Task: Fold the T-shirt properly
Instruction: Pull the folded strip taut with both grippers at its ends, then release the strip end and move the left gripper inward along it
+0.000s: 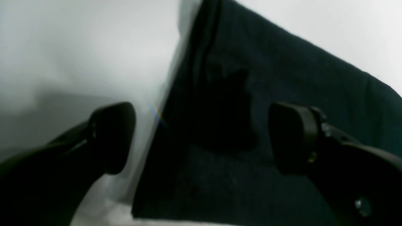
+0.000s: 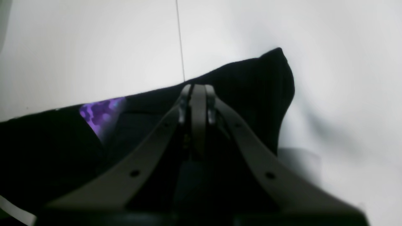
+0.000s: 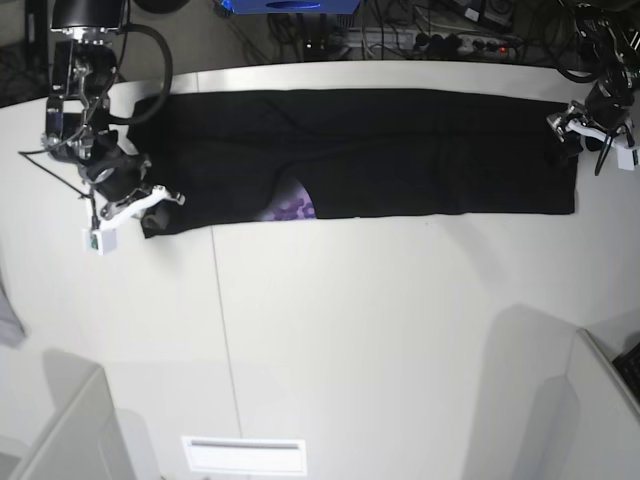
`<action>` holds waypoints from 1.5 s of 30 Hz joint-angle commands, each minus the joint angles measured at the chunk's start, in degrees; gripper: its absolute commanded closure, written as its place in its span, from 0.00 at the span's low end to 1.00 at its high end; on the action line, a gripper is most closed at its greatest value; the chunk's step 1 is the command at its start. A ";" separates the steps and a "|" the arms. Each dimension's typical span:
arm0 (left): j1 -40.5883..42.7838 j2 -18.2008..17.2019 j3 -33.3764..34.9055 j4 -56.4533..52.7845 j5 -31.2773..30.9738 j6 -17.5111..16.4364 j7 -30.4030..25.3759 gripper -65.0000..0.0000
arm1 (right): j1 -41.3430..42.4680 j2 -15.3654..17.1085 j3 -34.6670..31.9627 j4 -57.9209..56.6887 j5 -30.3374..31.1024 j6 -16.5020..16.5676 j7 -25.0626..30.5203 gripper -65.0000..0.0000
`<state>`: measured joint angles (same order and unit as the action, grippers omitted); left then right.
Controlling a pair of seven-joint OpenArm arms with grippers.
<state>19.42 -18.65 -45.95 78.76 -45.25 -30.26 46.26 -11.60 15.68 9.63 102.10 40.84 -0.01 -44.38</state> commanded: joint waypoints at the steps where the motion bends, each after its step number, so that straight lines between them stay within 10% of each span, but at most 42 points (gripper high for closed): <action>1: 0.05 -1.26 -0.33 -0.65 -0.24 -0.29 0.03 0.00 | 0.30 0.63 0.26 1.24 0.61 0.41 1.08 1.00; 7: -1.97 -0.99 -0.24 -3.46 6.09 -0.55 0.03 0.04 | -0.76 0.63 0.26 1.24 0.61 0.41 1.26 1.00; 18: -3.02 0.06 -0.77 -3.64 10.57 -0.64 0.03 1.00 | -2.25 0.63 0.35 2.29 0.70 0.49 1.52 1.00; 35: -3.20 0.50 -8.16 7.26 10.75 -0.29 -0.06 1.00 | -4.71 0.54 0.35 6.42 0.79 0.49 1.26 1.00; 45: 2.43 8.50 -7.89 24.93 10.84 -0.29 0.47 1.00 | -4.71 0.54 0.35 6.42 0.79 0.49 1.17 1.00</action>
<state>21.65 -9.32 -53.52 102.50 -33.41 -30.24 47.97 -16.84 15.53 9.63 107.61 41.28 0.01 -44.16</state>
